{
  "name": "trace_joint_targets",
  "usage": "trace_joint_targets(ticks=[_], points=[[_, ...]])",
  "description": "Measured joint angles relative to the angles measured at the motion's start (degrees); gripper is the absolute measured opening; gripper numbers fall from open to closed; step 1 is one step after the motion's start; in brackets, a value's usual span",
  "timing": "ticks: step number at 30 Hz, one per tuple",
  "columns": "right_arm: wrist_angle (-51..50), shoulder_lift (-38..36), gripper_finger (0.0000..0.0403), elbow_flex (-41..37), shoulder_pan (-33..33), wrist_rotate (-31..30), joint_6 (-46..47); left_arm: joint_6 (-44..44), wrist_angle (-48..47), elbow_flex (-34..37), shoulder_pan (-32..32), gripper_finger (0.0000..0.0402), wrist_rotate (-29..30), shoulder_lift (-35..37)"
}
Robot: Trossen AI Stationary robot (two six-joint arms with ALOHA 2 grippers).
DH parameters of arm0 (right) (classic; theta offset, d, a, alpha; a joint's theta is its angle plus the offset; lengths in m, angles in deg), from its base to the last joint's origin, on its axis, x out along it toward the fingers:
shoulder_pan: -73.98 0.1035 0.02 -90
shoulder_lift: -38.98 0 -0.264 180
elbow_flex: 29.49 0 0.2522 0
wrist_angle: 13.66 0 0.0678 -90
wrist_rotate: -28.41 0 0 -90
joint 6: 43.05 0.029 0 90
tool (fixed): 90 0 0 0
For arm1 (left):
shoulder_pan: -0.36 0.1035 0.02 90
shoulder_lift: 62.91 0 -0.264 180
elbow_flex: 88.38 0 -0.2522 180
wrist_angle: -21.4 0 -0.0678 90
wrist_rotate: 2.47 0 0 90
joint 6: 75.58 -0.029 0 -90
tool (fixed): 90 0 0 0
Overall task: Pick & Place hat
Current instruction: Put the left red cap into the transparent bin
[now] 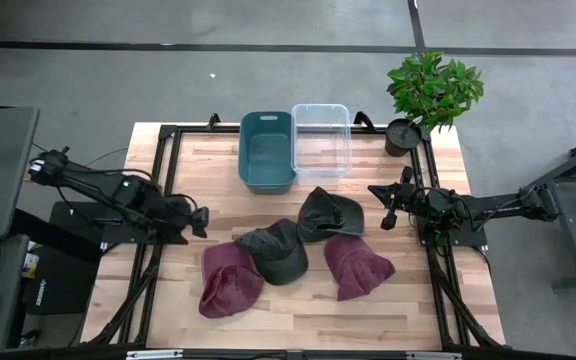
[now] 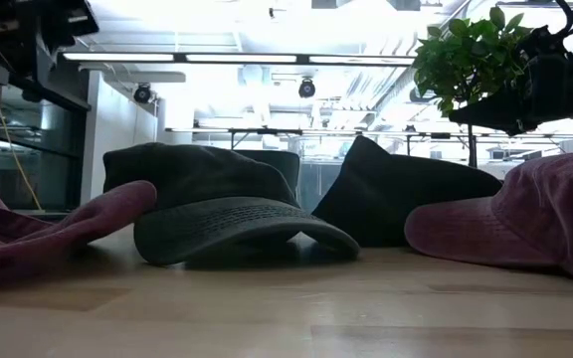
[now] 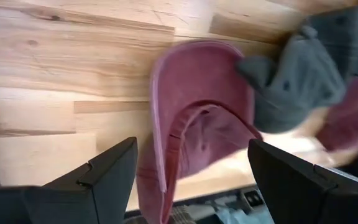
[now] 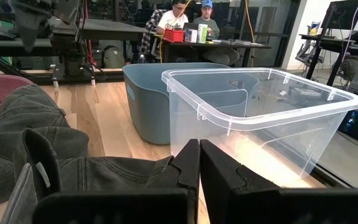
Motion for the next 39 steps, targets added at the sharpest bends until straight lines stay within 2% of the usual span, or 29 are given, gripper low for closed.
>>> trace_joint_targets(ticks=[4,10,14,18,23,26,32,39], points=[[-0.02,0.0,0.0006,0.0,0.02,0.0,0.0,-0.24,1.34,0.0,-0.02,0.0291,-0.99,-4.41],[0.0,0.0,0.0007,0.0,0.02,0.02,0.0,-1.28,9.04,-0.02,-0.48,0.0291,-5.12,-10.41],[-0.01,0.0,0.0009,0.0,0.01,0.0,0.0,2.7,9.81,-0.02,-3.47,0.0291,-5.4,-13.96],[-0.01,0.0,0.0008,0.0,0.0,0.02,0.02,8.94,9.82,-0.02,-7.78,0.0291,-3.5,-16.34],[0.0,0.0,0.0005,0.0,0.02,0.0,0.0,15.24,10.7,-0.02,-12.39,0.0291,1.88,-17.64],[0.0,0.0,0.0007,0.0,0.0,0.0,0.0,17.87,10.71,-0.02,-13.98,0.0291,2.4,-19.19],[0.0,0.0,0.0008,0.02,0.02,0.02,0.0,18.25,11.42,-0.02,-14.25,0.0291,1.13,-24.6],[-0.06,0.02,0.0007,0.01,0.02,0.02,0.0,18.36,14.37,-0.02,-14.25,0.0291,1.22,-27.61]])
